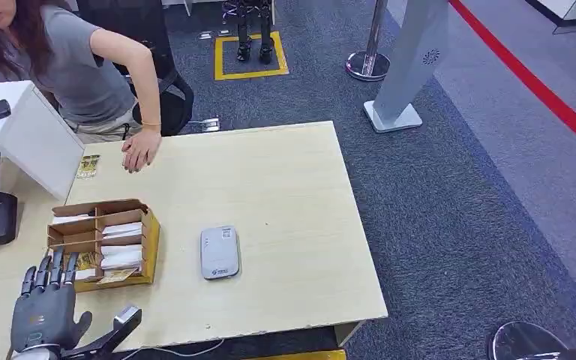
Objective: Pass the card to the sensor for recognition and then transmit it.
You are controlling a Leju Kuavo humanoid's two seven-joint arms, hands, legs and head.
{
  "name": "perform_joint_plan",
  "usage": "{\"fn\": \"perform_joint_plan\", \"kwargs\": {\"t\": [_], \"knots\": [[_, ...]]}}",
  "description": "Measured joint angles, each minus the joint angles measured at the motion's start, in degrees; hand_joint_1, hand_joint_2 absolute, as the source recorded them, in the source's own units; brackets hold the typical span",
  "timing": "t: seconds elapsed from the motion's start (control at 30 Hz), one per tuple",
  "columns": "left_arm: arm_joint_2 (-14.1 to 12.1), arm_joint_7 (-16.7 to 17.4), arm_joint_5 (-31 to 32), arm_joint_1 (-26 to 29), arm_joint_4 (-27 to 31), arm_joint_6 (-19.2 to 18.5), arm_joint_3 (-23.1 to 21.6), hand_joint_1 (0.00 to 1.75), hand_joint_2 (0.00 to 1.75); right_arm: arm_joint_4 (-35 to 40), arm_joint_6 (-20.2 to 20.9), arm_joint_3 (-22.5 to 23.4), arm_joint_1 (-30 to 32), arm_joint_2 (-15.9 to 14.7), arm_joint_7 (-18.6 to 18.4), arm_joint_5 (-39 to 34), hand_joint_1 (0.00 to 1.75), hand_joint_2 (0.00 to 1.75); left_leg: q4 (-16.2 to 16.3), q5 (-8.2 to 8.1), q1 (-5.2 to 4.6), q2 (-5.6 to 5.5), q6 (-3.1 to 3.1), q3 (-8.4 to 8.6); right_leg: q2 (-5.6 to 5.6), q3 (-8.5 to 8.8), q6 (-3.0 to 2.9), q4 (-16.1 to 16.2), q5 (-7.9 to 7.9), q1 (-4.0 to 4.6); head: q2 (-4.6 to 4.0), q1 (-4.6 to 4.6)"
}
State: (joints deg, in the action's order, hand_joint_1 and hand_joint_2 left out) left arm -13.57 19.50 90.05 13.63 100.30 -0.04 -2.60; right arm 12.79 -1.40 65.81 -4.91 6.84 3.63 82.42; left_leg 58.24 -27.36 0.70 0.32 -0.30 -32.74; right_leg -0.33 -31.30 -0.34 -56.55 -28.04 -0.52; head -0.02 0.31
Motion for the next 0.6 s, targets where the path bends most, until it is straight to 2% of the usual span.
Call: {"fn": "perform_joint_plan", "kwargs": {"t": [0.17,0.6], "knots": [[0.17,-0.7,0.0,-0.86,-0.61,0.35,0.0,0.0,1.75,0.0,0.02,0.0,0.0,0.0,0.0,0.09,0.0,0.0,0.0,0.0,-0.01,0.0,0.0,0.0,0.0,0.0,0.0,0.0,0.0,0.0,0.0,-0.02],[1.77,-5.27,0.0,-3.68,-3.96,2.14,-0.02,0.0,1.75,0.0,0.09,0.0,-0.03,-0.11,0.2,0.44,0.0,0.0,0.0,0.0,-0.01,0.0,0.0,0.0,0.01,0.0,0.0,0.0,0.0,0.0,0.0,-0.02]]}}
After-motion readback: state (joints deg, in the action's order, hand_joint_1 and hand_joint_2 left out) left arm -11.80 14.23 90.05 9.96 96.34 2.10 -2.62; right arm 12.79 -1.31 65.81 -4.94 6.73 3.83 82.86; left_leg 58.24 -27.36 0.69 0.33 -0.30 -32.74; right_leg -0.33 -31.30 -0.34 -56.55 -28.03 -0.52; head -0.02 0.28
